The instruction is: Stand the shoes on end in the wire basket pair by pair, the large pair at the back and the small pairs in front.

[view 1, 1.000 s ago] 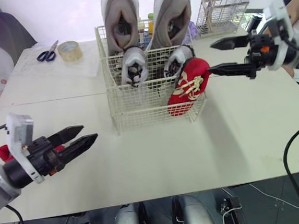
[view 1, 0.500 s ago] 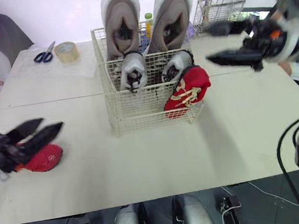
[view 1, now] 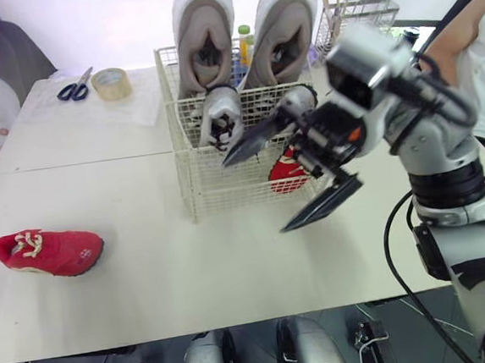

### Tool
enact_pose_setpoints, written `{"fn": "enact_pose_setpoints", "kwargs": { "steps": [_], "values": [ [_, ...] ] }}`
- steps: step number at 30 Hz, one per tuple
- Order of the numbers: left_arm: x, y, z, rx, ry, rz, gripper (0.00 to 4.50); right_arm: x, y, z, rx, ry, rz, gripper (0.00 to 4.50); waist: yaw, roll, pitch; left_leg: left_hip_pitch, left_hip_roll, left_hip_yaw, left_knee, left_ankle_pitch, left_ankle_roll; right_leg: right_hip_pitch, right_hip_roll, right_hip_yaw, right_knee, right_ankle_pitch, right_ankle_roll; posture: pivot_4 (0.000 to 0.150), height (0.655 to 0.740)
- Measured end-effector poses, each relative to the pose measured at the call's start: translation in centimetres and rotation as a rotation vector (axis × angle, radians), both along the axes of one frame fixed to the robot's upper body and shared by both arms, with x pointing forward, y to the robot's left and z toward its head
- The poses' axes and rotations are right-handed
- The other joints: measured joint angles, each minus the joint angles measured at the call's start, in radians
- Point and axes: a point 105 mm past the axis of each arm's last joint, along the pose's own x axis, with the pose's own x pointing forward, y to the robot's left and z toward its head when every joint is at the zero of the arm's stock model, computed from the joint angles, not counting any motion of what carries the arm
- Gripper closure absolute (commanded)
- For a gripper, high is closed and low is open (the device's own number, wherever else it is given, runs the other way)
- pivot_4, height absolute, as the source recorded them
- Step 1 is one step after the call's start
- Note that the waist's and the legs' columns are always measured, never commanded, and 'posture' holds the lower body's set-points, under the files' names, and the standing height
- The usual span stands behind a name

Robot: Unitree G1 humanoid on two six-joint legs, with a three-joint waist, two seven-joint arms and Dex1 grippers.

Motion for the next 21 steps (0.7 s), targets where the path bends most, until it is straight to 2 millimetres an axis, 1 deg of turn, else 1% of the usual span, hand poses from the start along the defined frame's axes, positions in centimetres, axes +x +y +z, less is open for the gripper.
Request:
{"fn": "enact_pose_setpoints", "kwargs": {
  "steps": [3, 5, 8, 9, 11, 12, 18, 19, 21],
  "values": [
    [1.1, -1.0, -2.1, -0.068, -0.009, 0.021, 0.01, -0.2, 0.1, -0.6, -0.013, -0.008, 0.017, 0.02, 0.009, 0.0, 0.0, 0.0, 0.0, 0.0, 0.0, 0.0, 0.0, 0.0, -0.001, 0.0, 0.0, 0.001, -0.002, 0.15, 0.74],
    [1.9, -1.1, -2.9, -0.097, -0.024, 0.035, 0.01, -0.3, 0.2, -0.6, -0.015, -0.014, 0.022, 0.02, 0.01, -0.002, -0.001, 0.0, 0.0, -0.001, 0.0, 0.0, 0.0, 0.0, -0.001, 0.0, 0.001, 0.001, -0.002, 0.15, 0.74],
    [4.3, 0.0, -3.8, -0.165, -0.08, 0.098, 0.01, -0.3, 0.1, -0.7, -0.022, -0.025, 0.009, 0.02, 0.01, -0.001, -0.002, 0.0, 0.0, -0.001, -0.001, 0.0, 0.0, 0.0, -0.001, 0.0, 0.001, 0.001, -0.003, 0.15, 0.74],
    [5.1, 0.7, -4.6, -0.207, -0.091, 0.132, 0.01, -0.2, 0.1, -0.7, -0.025, -0.029, -0.007, 0.02, 0.009, -0.001, -0.002, 0.0, 0.0, -0.001, -0.001, 0.0, 0.0, 0.0, -0.001, 0.0, 0.001, 0.001, -0.003, 0.15, 0.74],
    [6.0, 0.7, -5.9, -0.246, -0.063, 0.139, 0.01, -0.1, 0.0, -0.8, -0.034, -0.04, -0.033, 0.02, 0.005, -0.004, -0.004, 0.0, 0.0, -0.001, -0.001, 0.0, 0.0, 0.0, -0.001, 0.0, 0.0, 0.001, -0.003, 0.15, 0.74],
    [6.1, 0.6, -6.0, -0.248, -0.062, 0.136, 0.01, -0.1, -0.1, -0.8, -0.034, -0.041, -0.037, 0.02, 0.002, -0.004, -0.004, -0.001, 0.0, 0.0, -0.001, 0.0, 0.0, 0.0, -0.001, 0.0, 0.0, 0.001, -0.003, 0.15, 0.74],
    [9.9, 0.6, -5.6, -0.239, -0.071, 0.095, 0.01, 0.1, -0.5, -1.1, -0.034, -0.023, -0.123, 0.02, 0.012, -0.004, -0.004, -0.002, -0.001, -0.001, -0.001, 0.001, 0.0, 0.0, -0.002, 0.0, 0.001, 0.001, -0.003, 0.15, 0.74],
    [10.6, 0.6, -5.5, -0.24, -0.076, 0.097, 0.26, 0.2, -0.6, -1.0, -0.034, -0.027, -0.142, 0.01, 0.013, -0.004, -0.004, -0.002, -0.001, -0.001, -0.001, 0.001, 0.0, 0.0, -0.002, 0.0, 0.001, 0.001, -0.003, 0.15, 0.74],
    [11.5, 0.6, -5.4, -0.232, -0.074, 0.098, 0.92, 0.2, -0.7, -0.9, -0.028, -0.028, -0.167, 0.0, 0.011, -0.004, -0.004, -0.001, -0.001, -0.001, -0.001, 0.001, 0.0, 0.001, -0.002, 0.0, 0.001, 0.001, -0.003, 0.15, 0.74]
  ]
}}
